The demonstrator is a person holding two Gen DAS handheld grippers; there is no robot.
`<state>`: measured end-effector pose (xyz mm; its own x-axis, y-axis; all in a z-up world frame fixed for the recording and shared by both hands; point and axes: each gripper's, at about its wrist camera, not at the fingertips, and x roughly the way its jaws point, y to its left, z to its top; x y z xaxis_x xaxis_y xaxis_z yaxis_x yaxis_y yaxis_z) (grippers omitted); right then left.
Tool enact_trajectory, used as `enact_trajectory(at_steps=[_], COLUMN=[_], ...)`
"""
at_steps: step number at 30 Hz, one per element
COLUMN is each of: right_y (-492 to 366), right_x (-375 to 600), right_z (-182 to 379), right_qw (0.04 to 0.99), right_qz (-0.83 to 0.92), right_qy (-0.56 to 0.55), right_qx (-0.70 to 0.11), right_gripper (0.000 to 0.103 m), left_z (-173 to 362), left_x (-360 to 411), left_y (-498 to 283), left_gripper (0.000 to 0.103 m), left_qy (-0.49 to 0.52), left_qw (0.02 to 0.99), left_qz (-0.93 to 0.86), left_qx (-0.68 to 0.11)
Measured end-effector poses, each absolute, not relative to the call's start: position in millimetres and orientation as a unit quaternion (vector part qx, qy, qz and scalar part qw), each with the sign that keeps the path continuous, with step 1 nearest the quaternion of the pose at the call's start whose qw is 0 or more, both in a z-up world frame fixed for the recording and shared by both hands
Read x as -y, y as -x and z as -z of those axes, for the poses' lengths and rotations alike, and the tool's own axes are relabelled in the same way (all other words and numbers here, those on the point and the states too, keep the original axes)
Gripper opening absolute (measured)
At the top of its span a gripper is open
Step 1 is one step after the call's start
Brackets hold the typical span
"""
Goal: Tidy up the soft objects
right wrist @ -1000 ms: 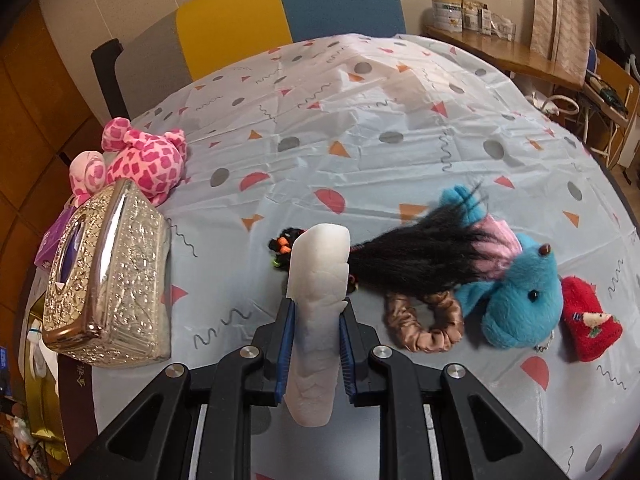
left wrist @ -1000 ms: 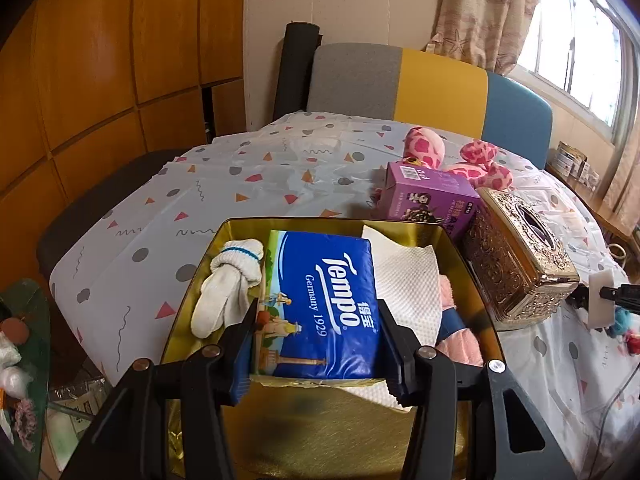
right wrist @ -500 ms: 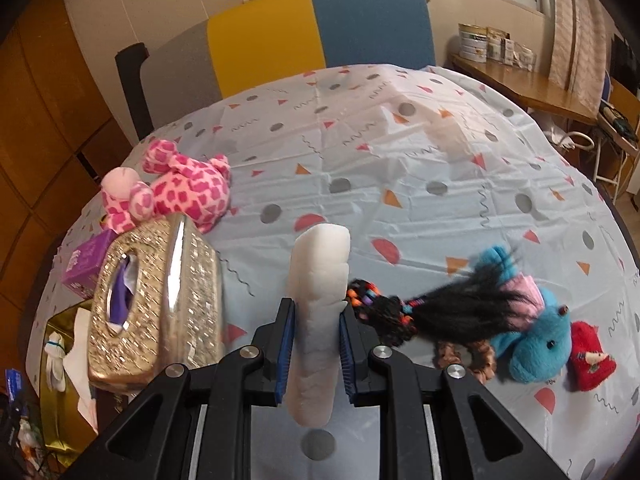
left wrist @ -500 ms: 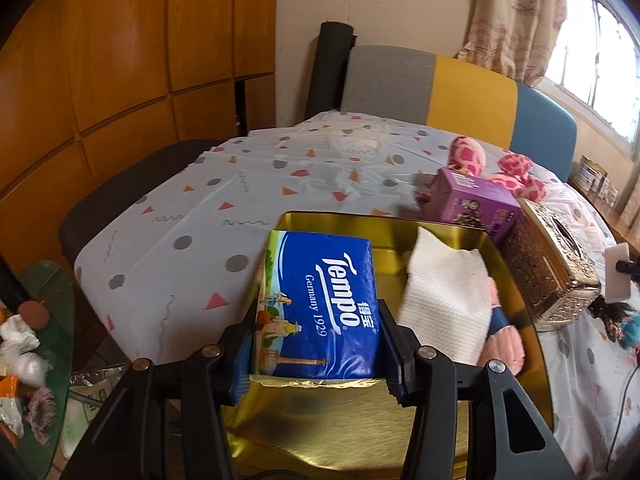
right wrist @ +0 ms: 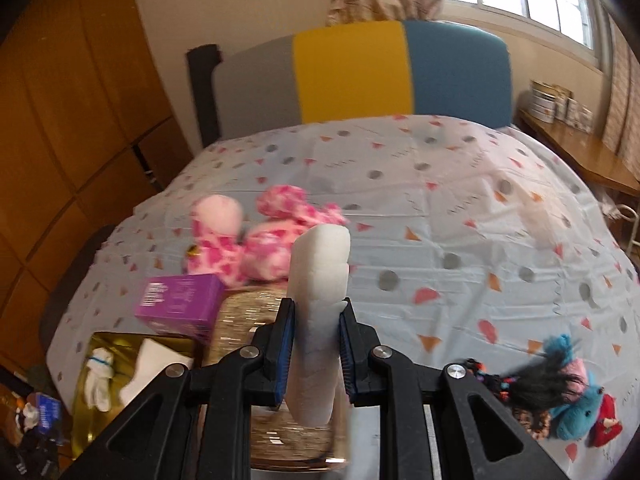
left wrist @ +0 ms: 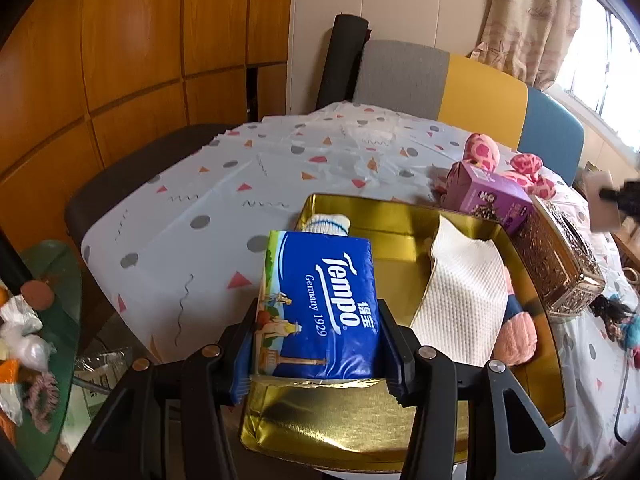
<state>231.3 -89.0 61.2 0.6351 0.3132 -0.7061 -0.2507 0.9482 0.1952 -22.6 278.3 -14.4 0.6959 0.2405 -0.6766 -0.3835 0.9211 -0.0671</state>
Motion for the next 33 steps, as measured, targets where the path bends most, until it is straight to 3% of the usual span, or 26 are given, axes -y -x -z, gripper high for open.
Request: enact_trajectory(at_steps=[6, 20, 22, 24, 28, 33], right_y=[-200.9, -117.4, -112.7, -107.8, -98.9, -95.7], right_x=[29.4, -93.0, -105.0, -117.5, -123.7, -114.0], right_z=[-57.6, 44.5, 54.1, 61.6, 70.5, 70.0], right_qw=[0.865, 0.724, 0.704, 0.698, 0.7, 0.718], right_qz=[-0.276, -0.428, -0.444, -0.447, -0.434, -0.415], right_qy=[-0.044, -0.074, -0.085, -0.075, -0.046, -0.025], right_qx=[-0.417, -0.536, -0.547, -0.554, -0.565, -0.557], right_gripper=[0.02, 0.02, 0.022, 0.026, 0.044, 0.045], left_z=[26.6, 40.5, 41.1, 40.7, 37.7, 30.4], left_x=[-280.6, -284.6, -286.9, -289.1, -292.5, -290.7], left_y=[21.2, 14.9, 14.1, 16.0, 21.0, 24.9], left_gripper=[0.053, 0.057, 0.067, 0.069, 0.074, 0.078], left_qy=[0.112, 0.105, 0.108, 0.112, 0.113, 0.11], left_qw=[0.91, 0.906, 0.905, 0.905, 0.906, 0.909], left_qz=[-0.168, -0.164, -0.167, -0.17, -0.184, -0.192], left_qx=[-0.362, -0.376, -0.377, -0.373, -0.364, -0.354])
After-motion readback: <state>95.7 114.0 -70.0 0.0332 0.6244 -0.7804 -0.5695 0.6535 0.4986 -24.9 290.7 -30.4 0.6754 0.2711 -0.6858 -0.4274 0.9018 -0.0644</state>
